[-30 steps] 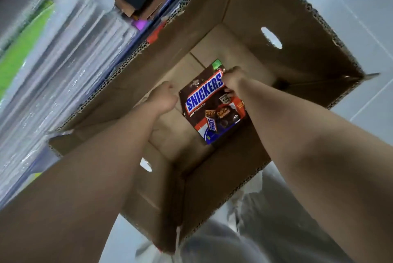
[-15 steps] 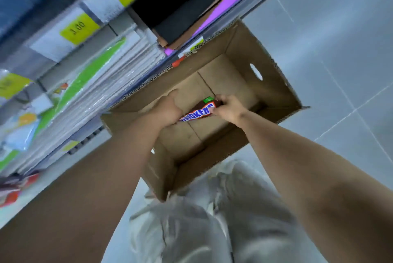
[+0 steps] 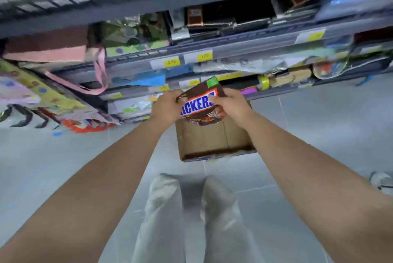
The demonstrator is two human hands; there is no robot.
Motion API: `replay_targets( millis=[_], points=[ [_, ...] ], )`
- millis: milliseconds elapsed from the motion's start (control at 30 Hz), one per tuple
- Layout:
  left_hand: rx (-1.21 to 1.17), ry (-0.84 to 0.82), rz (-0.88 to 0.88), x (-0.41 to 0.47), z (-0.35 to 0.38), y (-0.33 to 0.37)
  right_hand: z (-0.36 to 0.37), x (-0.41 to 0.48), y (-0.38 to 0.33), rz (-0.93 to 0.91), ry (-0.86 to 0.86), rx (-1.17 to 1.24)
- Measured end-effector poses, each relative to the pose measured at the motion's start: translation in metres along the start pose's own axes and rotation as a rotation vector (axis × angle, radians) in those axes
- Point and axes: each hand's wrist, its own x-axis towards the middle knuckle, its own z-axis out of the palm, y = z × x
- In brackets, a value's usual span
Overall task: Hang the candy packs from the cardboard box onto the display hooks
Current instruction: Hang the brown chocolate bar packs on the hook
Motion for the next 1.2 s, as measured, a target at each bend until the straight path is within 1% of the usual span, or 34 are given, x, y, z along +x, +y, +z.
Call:
replay_targets(
  millis=[67, 133, 200, 267, 433, 600, 667, 800, 900, 1000, 1100, 1200],
  points=[
    [0.021, 0.09, -0.009, -0.031, -0.035, 0.0, 0.014, -0.023, -0.027, -0.065, -0.008, -0.129],
    [0.014, 0.185, 0.002, -0.06, -0.071, -0.016, 0.039, -0.044, -0.05, -0.17, 0.008, -0.356],
    [0.011, 0.239, 0.022, -0.085, -0.108, -0.036, 0.069, -0.059, -0.072, -0.28, 0.045, -0.52],
    [0.001, 0.305, 0.014, -0.11, -0.145, -0.062, 0.11, -0.077, -0.095, -0.368, 0.044, -0.593],
    [-0.066, 0.439, -0.098, -0.173, -0.235, -0.162, 0.243, -0.128, -0.144, -0.584, -0.032, -0.743],
    [-0.236, 0.578, -0.192, -0.231, -0.311, -0.255, 0.37, -0.182, -0.174, -0.692, -0.075, -0.723],
    [-0.265, 0.643, -0.212, -0.252, -0.342, -0.285, 0.413, -0.2, -0.186, -0.723, -0.091, -0.732],
    [-0.314, 0.779, -0.237, -0.28, -0.407, -0.331, 0.487, -0.221, -0.213, -0.776, -0.107, -0.657],
    [-0.41, 0.817, -0.231, -0.287, -0.448, -0.365, 0.533, -0.226, -0.233, -0.815, -0.109, -0.601],
    [-0.414, 0.849, -0.198, -0.287, -0.482, -0.391, 0.572, -0.223, -0.253, -0.85, -0.108, -0.548],
    [-0.434, 0.836, -0.195, -0.274, -0.52, -0.412, 0.605, -0.215, -0.278, -0.877, -0.115, -0.543],
    [-0.472, 0.805, -0.228, -0.255, -0.559, -0.433, 0.636, -0.201, -0.305, -0.93, -0.109, -0.529]
  ],
)
